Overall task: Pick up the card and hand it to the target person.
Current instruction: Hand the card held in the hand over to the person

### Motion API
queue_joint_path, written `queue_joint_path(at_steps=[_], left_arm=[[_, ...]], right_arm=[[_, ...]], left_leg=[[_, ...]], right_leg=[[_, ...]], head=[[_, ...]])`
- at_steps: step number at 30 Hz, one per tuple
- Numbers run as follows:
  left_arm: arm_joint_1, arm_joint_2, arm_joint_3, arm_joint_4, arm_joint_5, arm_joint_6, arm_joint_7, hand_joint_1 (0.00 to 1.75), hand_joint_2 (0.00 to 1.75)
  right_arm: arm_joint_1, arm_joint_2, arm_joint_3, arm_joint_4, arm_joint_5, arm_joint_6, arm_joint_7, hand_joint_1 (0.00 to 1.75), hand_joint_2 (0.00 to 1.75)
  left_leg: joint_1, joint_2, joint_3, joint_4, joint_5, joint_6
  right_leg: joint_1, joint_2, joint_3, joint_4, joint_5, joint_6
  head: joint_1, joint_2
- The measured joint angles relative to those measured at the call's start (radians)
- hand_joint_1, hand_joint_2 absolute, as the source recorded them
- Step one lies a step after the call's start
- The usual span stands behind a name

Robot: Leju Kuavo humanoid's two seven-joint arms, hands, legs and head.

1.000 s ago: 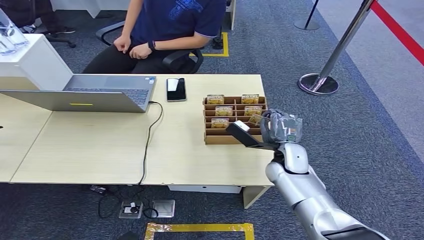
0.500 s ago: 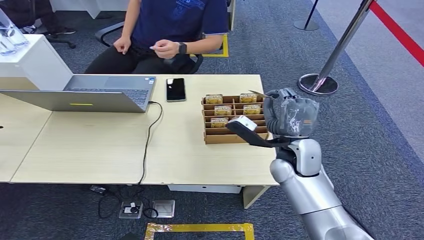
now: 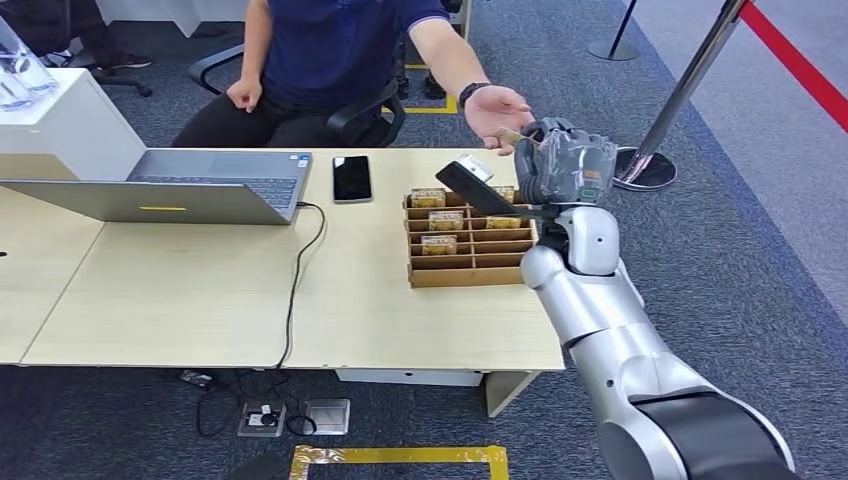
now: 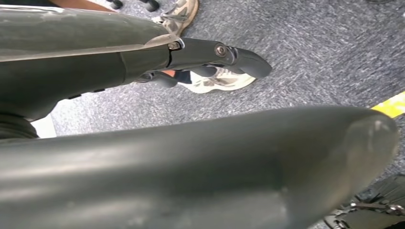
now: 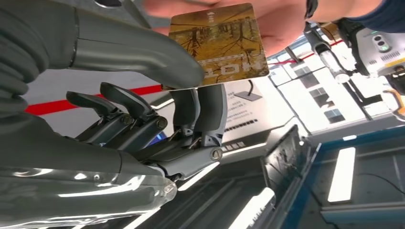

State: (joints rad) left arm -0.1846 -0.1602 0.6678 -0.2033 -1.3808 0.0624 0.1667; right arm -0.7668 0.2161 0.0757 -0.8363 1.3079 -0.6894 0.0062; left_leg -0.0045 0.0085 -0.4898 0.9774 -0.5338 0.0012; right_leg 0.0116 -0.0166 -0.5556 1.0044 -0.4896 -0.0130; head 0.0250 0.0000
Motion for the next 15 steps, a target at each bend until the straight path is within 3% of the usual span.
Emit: queue_joint_path(at_steps=[5,15], left_arm=[[0.001,0.0,0.0,0.0,0.005,0.008,0.0,0.0,0.0],[0.006,0.0,0.002,0.0,0.023,0.014,0.002,0.0,0.0]], right_arm=[[-0.06,0.029,-0.024,0.101,0.004,-0.002,-0.001,1.75,1.75],[-0.088,0.063,-0.042,0.173,0.056,-0.002,0.013,1.75,1.75]], left_leg=[[0.0,0.0,0.0,0.0,0.0,0.0],[0.0,0.0,0.0,0.0,0.0,0.0]], right_leg=[[0.0,0.0,0.0,0.0,0.0,0.0],[0.0,0.0,0.0,0.0,0.0,0.0]], head=[[-0.001,0.0],[0.001,0.0]])
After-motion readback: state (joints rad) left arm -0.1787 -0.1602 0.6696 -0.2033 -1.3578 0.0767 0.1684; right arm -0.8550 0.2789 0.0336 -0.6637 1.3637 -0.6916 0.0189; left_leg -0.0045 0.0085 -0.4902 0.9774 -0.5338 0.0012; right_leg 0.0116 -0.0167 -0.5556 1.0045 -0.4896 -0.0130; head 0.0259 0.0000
